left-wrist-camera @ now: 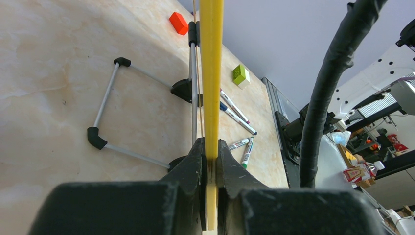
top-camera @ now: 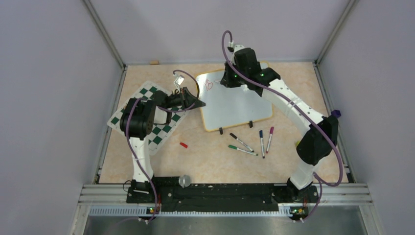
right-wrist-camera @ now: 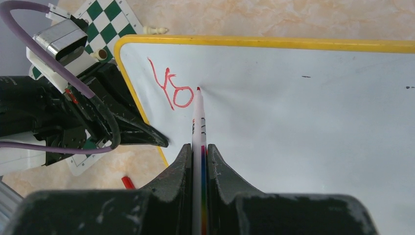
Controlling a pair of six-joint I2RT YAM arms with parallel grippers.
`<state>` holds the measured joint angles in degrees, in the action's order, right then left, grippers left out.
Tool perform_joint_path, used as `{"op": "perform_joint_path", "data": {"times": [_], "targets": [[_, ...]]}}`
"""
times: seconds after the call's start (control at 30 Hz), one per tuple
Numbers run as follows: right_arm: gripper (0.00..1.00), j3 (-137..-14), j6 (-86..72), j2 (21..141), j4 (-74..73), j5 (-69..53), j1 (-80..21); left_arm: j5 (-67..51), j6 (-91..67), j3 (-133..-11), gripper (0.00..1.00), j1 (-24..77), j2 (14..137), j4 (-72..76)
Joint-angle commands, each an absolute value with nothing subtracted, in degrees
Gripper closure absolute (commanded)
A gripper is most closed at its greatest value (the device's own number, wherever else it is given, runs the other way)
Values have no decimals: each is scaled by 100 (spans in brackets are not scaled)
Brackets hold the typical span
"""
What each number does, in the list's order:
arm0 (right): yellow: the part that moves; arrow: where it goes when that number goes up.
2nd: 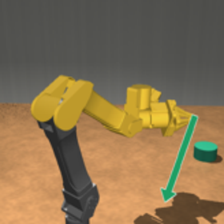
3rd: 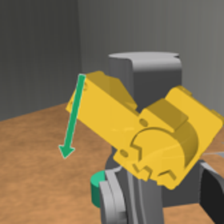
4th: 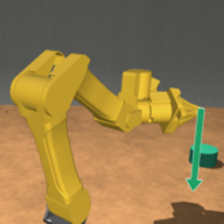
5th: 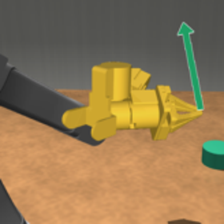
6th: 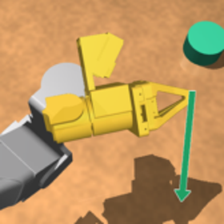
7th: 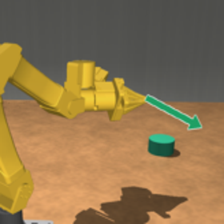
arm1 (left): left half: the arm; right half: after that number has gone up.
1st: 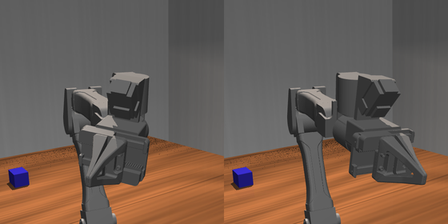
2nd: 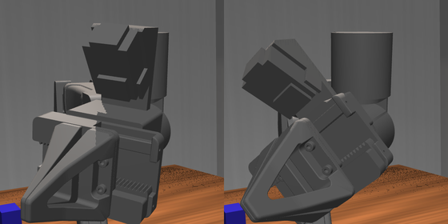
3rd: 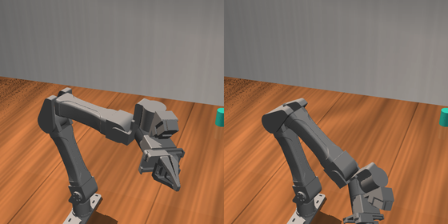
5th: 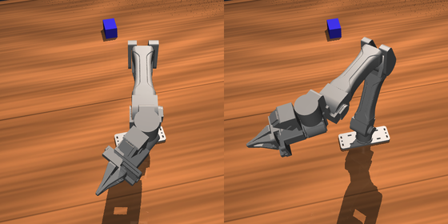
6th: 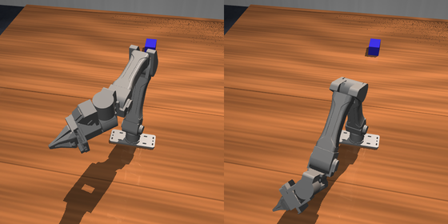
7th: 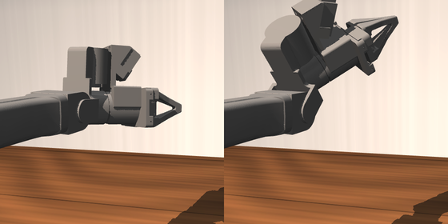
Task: Write a sentence on the whiteboard
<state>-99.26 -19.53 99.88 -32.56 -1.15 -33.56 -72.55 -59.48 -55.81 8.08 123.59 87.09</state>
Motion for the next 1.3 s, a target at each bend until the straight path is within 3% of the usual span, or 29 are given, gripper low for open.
{"op": "perform_joint_path", "data": {"times": [0.0, 0.77, 1.27], "targets": [[100, -9972, -1889, 10027, -3138, -53, -3324, -7892, -5871, -5528, 100, 932, 12086, 9281], [100, -9428, -2068, 9800, -3137, -28, -3326, -7888, -5880, -5546, 100, 934, 12095, 9281], [100, -9704, -2031, 9892, -3395, 449, -3324, -7884, -5871, -5528, 100, 936, 12094, 9281]]}}
